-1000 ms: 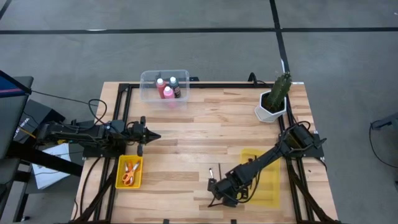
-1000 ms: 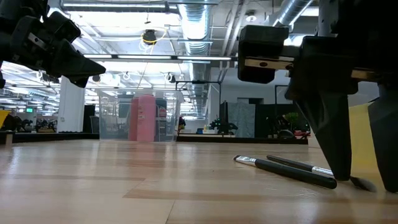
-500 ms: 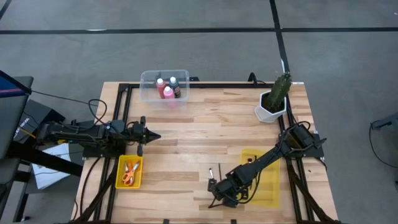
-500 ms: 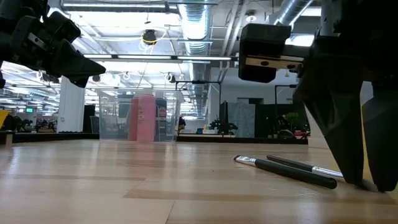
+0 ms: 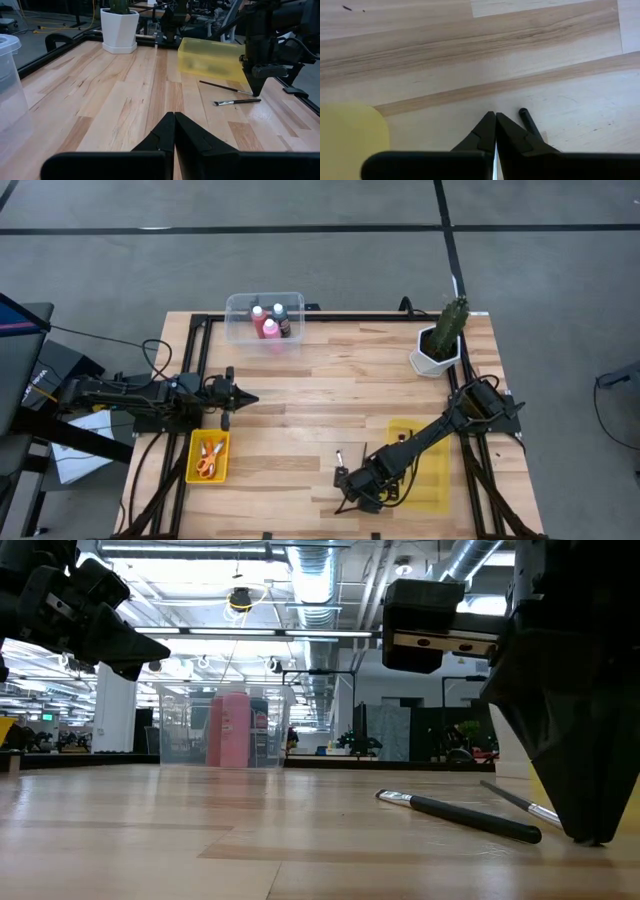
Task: Pick & Place Paint Supplies
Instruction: Put the foundation brush into the yellow bin
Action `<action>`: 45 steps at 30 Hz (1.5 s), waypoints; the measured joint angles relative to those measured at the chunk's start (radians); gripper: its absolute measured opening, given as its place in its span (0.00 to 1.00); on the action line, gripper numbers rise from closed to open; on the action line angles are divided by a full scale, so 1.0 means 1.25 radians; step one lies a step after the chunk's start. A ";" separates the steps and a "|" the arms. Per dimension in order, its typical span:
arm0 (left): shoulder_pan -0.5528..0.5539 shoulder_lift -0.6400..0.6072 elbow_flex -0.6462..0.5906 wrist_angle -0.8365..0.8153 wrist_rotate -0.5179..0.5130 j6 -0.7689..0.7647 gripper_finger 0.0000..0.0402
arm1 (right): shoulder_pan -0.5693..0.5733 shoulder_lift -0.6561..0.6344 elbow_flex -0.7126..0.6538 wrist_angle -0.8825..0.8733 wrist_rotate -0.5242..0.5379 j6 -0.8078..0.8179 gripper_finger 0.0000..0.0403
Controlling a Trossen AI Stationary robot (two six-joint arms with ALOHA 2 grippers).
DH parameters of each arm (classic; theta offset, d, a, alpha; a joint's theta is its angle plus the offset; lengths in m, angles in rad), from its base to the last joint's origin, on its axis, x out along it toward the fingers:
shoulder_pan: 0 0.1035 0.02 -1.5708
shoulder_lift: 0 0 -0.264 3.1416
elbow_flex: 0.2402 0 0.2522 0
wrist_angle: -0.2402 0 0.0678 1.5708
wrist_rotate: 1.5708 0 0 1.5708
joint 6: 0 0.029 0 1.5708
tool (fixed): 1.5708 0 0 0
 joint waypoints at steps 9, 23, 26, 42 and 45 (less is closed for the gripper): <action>0.000 0.000 0.000 0.000 0.000 0.000 0.00 | 0.008 -0.001 0.000 -0.001 0.020 -0.003 0.00; 0.000 0.000 0.000 0.000 0.004 0.000 0.00 | 0.014 -0.002 0.042 -0.014 0.089 -0.051 0.00; 0.000 0.000 0.000 0.000 0.004 0.000 0.00 | 0.014 -0.002 0.056 -0.037 0.100 -0.051 0.00; 0.000 0.000 0.000 0.007 0.003 0.000 0.00 | -0.109 -0.173 0.127 0.058 0.164 0.130 0.00; 0.000 0.000 0.000 0.007 0.002 0.000 0.00 | -0.164 -0.223 0.145 0.061 0.237 0.339 0.00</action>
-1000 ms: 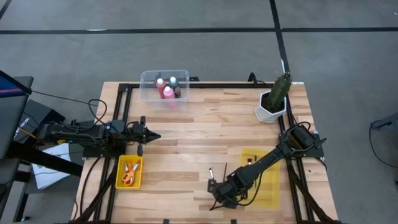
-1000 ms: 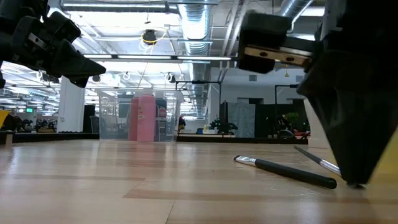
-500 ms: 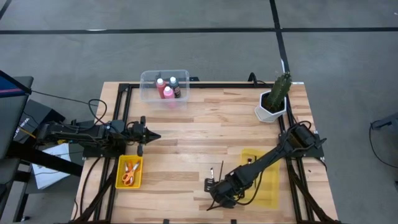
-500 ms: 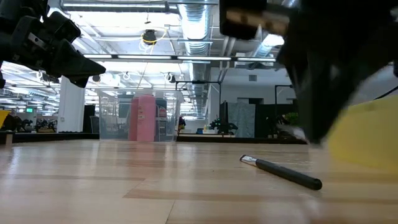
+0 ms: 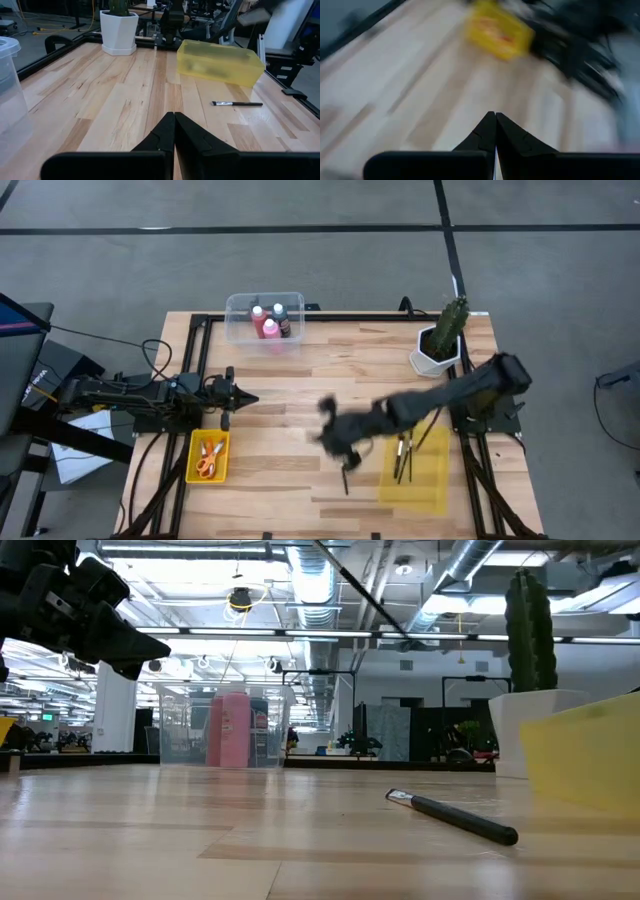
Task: Pick & Place Paint Supplies
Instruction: Put the foundation brush into the yellow bin
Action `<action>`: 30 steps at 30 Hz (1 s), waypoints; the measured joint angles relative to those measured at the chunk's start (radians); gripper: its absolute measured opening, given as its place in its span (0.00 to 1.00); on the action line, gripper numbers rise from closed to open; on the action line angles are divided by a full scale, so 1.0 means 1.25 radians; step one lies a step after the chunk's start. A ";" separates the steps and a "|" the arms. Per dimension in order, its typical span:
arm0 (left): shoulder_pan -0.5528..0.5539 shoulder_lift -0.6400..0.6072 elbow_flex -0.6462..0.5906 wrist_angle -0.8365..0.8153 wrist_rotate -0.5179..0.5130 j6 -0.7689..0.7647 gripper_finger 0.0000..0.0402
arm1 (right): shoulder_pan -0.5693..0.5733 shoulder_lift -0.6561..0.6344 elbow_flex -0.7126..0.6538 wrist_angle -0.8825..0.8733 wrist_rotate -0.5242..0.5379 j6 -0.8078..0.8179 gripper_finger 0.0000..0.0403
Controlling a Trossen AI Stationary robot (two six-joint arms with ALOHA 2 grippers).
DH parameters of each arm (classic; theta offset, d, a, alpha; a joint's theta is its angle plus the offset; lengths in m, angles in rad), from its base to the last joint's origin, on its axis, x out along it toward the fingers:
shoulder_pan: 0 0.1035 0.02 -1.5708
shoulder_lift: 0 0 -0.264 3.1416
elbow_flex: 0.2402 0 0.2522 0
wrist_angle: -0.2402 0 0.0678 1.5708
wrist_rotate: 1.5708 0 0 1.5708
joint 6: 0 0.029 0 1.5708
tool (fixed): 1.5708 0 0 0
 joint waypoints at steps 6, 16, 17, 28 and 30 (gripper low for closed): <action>0.000 0.000 0.000 0.001 -0.002 0.000 0.00 | -0.110 -0.096 -0.019 -0.030 0.016 0.380 0.00; 0.000 0.000 0.000 0.001 -0.002 0.000 0.00 | -0.127 -0.105 -0.106 0.004 0.013 0.727 0.00; 0.000 0.000 0.000 0.002 -0.002 0.000 0.00 | -0.124 -0.095 -0.114 0.016 0.014 0.757 0.00; 0.000 0.000 0.001 0.018 0.001 0.000 0.00 | -0.090 -0.002 -0.155 0.048 0.016 1.147 0.00; 0.000 0.001 0.001 0.023 0.001 0.000 0.00 | -0.075 0.011 -0.154 0.046 0.017 1.227 0.00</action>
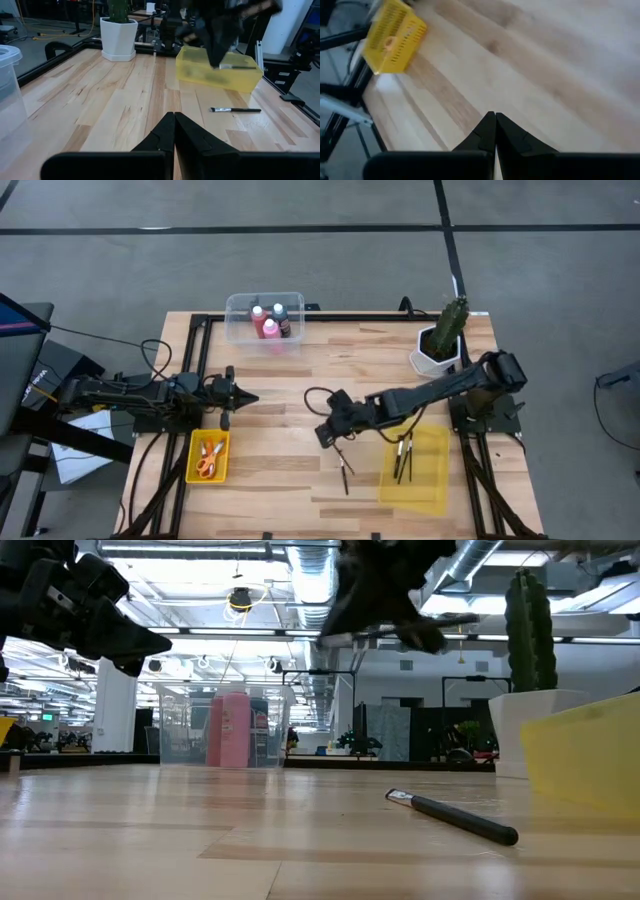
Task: Pick & Place Paint Supplies
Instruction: Put the foundation brush into the yellow bin
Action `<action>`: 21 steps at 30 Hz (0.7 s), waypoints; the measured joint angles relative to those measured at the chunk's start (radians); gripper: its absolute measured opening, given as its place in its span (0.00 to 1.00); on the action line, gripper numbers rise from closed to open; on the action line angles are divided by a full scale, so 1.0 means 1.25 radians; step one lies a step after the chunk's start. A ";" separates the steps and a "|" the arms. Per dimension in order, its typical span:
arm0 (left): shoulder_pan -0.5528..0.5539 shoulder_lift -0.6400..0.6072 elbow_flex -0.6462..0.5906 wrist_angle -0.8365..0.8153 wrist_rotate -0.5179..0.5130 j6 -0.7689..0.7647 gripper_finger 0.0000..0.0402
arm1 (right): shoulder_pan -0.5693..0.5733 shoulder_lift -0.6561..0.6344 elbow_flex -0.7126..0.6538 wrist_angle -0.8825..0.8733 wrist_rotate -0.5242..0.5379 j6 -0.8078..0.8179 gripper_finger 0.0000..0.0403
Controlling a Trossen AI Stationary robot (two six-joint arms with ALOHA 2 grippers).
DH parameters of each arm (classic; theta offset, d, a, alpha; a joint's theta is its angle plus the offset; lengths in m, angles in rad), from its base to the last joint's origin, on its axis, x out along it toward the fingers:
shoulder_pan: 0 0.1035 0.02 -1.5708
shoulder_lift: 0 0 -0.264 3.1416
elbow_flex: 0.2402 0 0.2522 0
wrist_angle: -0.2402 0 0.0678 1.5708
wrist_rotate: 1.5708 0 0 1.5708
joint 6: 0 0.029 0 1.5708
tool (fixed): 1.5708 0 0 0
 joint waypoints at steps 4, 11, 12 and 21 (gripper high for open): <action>0.000 0.000 0.000 0.006 0.000 0.000 0.00 | 0.050 0.029 -0.001 -0.005 0.023 0.169 0.00; 0.000 0.000 0.000 0.006 -0.001 0.000 0.00 | 0.162 0.085 0.015 -0.071 0.039 0.437 0.00; 0.000 0.000 0.000 0.006 -0.001 0.000 0.00 | 0.177 0.092 0.032 -0.098 0.048 0.469 0.00; 0.000 0.000 0.000 0.007 -0.004 0.000 0.00 | 0.264 0.158 0.251 -0.454 0.082 0.653 0.00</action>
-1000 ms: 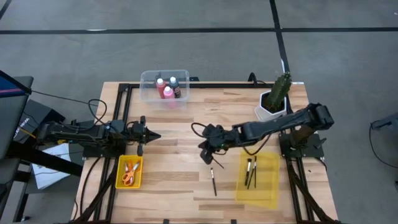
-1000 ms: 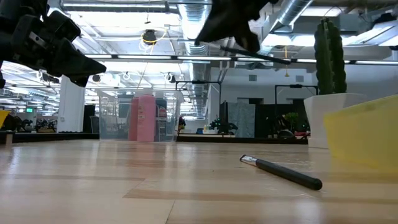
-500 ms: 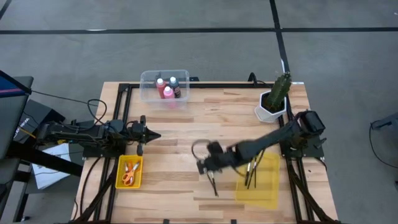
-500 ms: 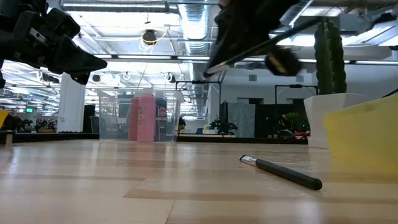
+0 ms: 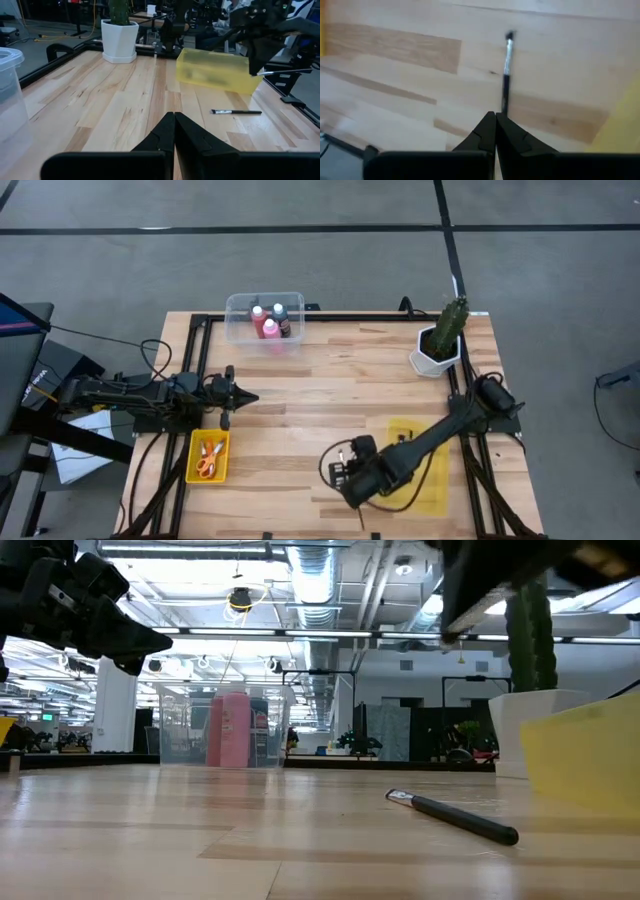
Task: Pick & Place Paint Supplies
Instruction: Put the foundation brush into the yellow bin
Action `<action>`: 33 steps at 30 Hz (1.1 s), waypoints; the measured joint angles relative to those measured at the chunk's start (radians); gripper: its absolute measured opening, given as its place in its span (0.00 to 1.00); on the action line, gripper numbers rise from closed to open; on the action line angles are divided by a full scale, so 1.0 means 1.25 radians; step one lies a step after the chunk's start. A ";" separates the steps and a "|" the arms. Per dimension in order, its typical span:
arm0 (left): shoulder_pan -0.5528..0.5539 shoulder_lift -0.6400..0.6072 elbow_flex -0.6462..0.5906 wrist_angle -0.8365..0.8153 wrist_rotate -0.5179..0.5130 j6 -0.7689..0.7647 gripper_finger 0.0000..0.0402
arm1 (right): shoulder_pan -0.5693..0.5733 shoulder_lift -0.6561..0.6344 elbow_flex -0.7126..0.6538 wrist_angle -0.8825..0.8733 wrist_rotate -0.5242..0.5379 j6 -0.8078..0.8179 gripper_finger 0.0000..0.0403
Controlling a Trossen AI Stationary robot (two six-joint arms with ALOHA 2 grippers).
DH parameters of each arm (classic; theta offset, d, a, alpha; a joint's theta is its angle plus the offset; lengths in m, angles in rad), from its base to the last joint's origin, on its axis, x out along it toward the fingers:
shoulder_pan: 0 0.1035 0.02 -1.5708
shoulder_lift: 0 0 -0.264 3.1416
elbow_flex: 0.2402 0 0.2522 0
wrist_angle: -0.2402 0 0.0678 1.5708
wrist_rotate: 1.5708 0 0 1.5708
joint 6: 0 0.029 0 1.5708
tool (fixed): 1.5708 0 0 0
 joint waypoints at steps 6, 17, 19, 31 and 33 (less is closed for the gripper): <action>0.000 0.007 0.000 -0.002 0.000 0.000 0.00 | 0.053 0.069 0.091 -0.116 -0.028 0.103 0.00; 0.000 0.009 0.000 0.000 0.001 0.000 0.00 | 0.096 0.080 0.099 -0.181 -0.087 0.130 0.00; 0.000 0.009 0.000 0.000 0.001 0.000 0.00 | 0.103 0.080 0.099 -0.185 -0.087 0.130 0.00; 0.000 0.009 0.000 0.000 0.004 0.000 0.00 | 0.125 0.080 0.099 -0.215 -0.090 0.127 0.00; 0.000 0.009 0.000 0.000 0.004 0.000 0.00 | 0.127 0.080 0.099 -0.219 -0.092 0.127 0.00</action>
